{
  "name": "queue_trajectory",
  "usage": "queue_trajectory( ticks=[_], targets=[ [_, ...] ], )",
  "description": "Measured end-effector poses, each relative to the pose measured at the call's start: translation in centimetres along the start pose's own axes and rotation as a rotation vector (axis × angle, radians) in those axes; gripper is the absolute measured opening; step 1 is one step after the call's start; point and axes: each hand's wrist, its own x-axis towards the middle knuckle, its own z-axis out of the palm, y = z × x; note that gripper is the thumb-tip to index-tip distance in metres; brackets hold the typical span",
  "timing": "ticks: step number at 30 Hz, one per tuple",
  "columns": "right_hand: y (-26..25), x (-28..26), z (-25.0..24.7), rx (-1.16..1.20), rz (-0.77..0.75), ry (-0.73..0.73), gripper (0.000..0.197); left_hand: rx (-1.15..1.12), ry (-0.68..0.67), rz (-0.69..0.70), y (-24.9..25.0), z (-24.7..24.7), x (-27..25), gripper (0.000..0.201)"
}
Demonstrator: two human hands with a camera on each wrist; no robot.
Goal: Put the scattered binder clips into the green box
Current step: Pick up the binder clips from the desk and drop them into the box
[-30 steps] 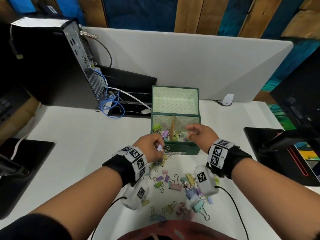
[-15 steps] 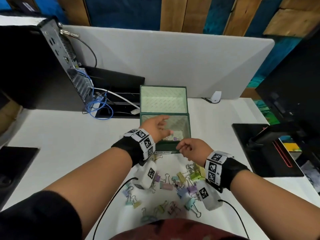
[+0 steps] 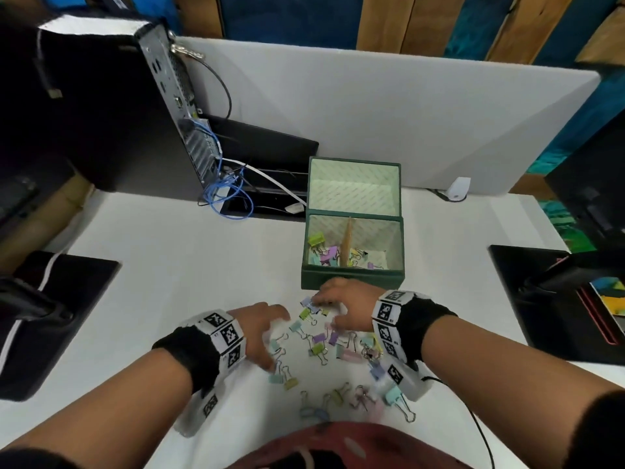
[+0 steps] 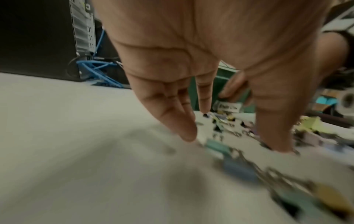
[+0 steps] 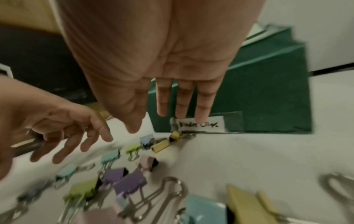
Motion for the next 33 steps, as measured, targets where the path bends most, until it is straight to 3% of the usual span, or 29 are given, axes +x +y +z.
queue_trajectory(
  ticks=[4,8,12,18,24,33],
  targets=[
    [-0.9,1.1,1.1,-0.175,-0.005,-0.098,0.073,0.037,-0.003,0.038,0.4,2.1,0.1,0.107],
    [-0.8,1.8,2.1,-0.29,-0.012,-0.127,0.082,0.077,0.016,-0.014,1.3,3.4,0.7,0.119],
    [-0.4,1.8,2.6,-0.301,0.018,-0.069,0.08,-0.017,0.136,-0.035,2.3,3.4,1.3,0.101],
    [1.0,1.1,2.5,-0.098,0.11,-0.005,0.054,-0.085,0.216,-0.011,2.4,2.5,2.6,0.062],
    [1.7,0.4,2.3,-0.003,0.149,0.014,0.038,-0.115,0.237,0.005,2.4,2.4,3.3,0.059],
    [1.7,-0.2,1.9,-0.043,0.135,-0.022,0.041,-0.105,0.223,0.033,2.4,1.9,3.7,0.051]
  ],
)
